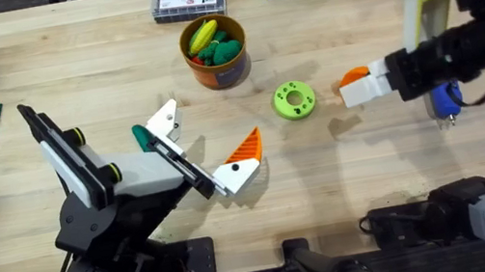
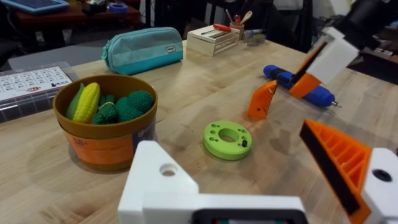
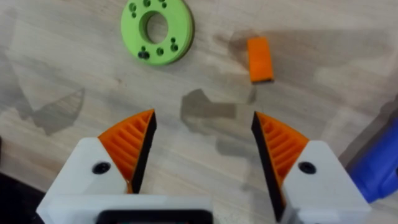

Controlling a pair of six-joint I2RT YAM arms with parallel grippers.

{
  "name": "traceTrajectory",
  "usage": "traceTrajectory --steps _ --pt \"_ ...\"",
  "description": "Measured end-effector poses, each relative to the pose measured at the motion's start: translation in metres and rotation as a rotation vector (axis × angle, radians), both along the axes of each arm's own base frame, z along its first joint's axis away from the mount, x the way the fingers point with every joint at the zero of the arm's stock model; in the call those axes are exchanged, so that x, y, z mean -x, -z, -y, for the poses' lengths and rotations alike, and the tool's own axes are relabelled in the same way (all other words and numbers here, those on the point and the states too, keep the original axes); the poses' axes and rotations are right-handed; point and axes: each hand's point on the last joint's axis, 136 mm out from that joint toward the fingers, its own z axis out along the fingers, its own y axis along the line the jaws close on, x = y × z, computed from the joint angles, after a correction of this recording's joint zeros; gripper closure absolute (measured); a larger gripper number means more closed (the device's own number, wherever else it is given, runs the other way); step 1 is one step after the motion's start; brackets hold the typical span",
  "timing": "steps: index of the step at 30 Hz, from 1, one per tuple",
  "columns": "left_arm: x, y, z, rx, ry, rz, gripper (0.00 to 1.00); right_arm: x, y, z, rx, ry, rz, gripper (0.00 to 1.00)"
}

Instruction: Pick up the gripper from the table and insert it into the empty holder that is missing its gripper. Then pick up a screw, insert it into the mounting hole, and use the screwdriver to tighten it. Finally, clean up the table by picking up the vegetable and placing it into the bucket.

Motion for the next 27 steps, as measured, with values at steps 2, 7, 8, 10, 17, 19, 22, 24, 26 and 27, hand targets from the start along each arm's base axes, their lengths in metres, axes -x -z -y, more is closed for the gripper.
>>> traceTrajectory --steps 2,7,8,10,17,19,22,24,26,27 --pt "0.0 0.0 0.0 -0.001 -0.001 -0.003 0.013 -0.001 0.004 -0.001 0.003 -0.005 -0.016 0.085" --pt "-0.002 0.0 -0.001 -0.002 -0.011 -0.003 0.013 -0.004 -0.003 -0.002 0.013 -0.015 -0.009 0.085" --pt "-0.002 0.0 -0.002 -0.002 -0.016 -0.003 0.013 -0.009 -0.011 -0.002 0.019 -0.012 0.018 0.085" --pt "-0.004 0.0 -0.003 -0.002 -0.026 -0.003 0.013 -0.024 -0.035 0.0 0.028 -0.002 0.102 0.085" --pt "-0.004 0.0 -0.004 -0.003 -0.031 -0.003 0.013 -0.026 -0.078 0.01 0.071 0.004 0.251 0.085" --pt "-0.004 0.001 -0.004 -0.003 -0.032 -0.003 0.013 -0.024 -0.072 0.011 0.096 -0.028 0.228 0.085" --pt "-0.004 0.001 -0.004 -0.003 -0.034 -0.003 0.013 -0.027 -0.055 0.011 0.134 -0.09 0.166 0.085" --pt "-0.004 0.001 -0.004 -0.003 -0.034 -0.003 0.013 -0.031 -0.043 0.011 0.152 -0.123 0.125 0.085" --pt "-0.004 0.001 -0.004 -0.003 -0.034 -0.003 0.013 -0.037 -0.03 0.011 0.165 -0.146 0.084 0.085" --pt "-0.005 0.001 -0.004 -0.003 -0.035 -0.003 0.013 -0.039 -0.023 0.012 0.17 -0.153 0.061 0.085"
